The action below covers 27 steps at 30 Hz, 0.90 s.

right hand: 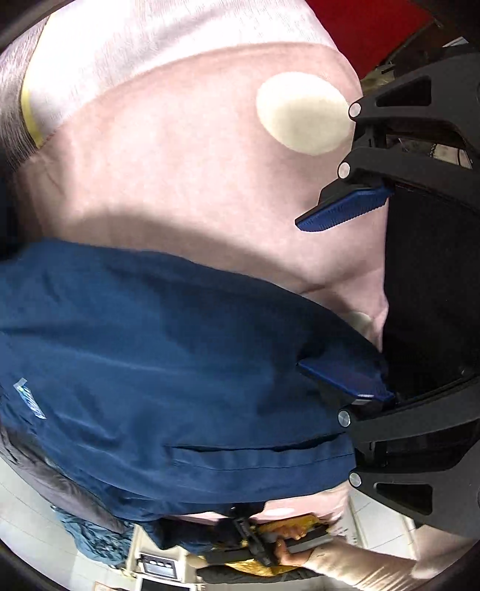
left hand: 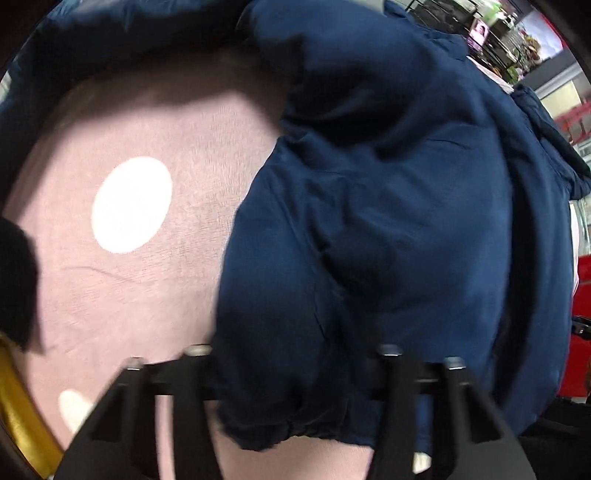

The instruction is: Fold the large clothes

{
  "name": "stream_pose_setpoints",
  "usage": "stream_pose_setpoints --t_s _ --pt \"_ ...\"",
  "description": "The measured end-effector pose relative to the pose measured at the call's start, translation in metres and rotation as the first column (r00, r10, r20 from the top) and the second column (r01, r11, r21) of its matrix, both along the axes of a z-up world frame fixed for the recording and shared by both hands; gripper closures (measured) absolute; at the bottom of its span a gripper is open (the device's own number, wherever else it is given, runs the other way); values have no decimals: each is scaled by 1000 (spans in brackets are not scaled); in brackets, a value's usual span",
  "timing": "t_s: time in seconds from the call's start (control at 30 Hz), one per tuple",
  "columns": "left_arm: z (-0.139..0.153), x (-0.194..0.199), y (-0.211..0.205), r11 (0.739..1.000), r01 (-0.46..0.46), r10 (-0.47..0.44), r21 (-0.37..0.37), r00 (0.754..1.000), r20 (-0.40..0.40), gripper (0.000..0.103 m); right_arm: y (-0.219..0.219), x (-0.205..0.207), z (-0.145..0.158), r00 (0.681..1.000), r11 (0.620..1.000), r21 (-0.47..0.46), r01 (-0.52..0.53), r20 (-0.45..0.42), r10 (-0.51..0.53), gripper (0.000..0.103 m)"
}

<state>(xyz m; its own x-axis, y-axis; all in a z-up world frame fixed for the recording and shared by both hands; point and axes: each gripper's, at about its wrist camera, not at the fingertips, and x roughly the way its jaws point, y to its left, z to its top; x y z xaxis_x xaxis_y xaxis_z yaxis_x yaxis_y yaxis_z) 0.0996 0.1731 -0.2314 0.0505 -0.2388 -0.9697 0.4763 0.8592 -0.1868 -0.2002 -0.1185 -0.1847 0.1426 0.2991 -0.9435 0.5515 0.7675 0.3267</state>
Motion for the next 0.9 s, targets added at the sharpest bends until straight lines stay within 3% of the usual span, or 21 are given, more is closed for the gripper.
stream_pose_setpoints --t_s 0.13,0.23,0.3,0.43,0.5,0.57,0.7,0.73,0.8,0.87,0.9 --pt "71 -28 23 989 -23 33 -148 997 64 79 9 -11 -3 999 998 54 -40 22 39 32" --pt "112 -51 66 968 -85 101 -235 993 57 79 17 -18 -8 996 992 94 -80 42 76 32" --pt "117 -59 91 972 -150 161 -181 986 52 76 30 -20 -13 989 983 118 -141 67 134 32" --pt "84 -67 127 961 -278 278 1 961 18 70 62 -20 -25 957 948 137 -287 91 277 32" --pt "73 -65 139 945 -327 327 32 945 -1 46 76 -21 -39 936 923 158 -352 70 345 32" --pt "69 -67 135 942 -331 331 55 944 11 39 82 -22 -49 931 915 169 -366 63 361 32" --pt "72 -62 104 957 -290 289 32 957 29 24 85 -19 -57 933 920 161 -358 103 345 33" --pt "74 -63 102 960 -278 278 27 960 33 24 85 -17 -58 932 921 154 -359 103 346 36" --pt "74 -58 84 967 -255 255 4 967 28 24 89 -12 -55 931 922 144 -360 114 346 68" --pt "79 -55 74 972 -236 236 -18 971 28 23 89 -10 -40 932 927 129 -352 145 333 87" --pt "80 -53 66 974 -224 225 -29 974 29 22 82 -5 -28 933 929 136 -343 162 320 90"
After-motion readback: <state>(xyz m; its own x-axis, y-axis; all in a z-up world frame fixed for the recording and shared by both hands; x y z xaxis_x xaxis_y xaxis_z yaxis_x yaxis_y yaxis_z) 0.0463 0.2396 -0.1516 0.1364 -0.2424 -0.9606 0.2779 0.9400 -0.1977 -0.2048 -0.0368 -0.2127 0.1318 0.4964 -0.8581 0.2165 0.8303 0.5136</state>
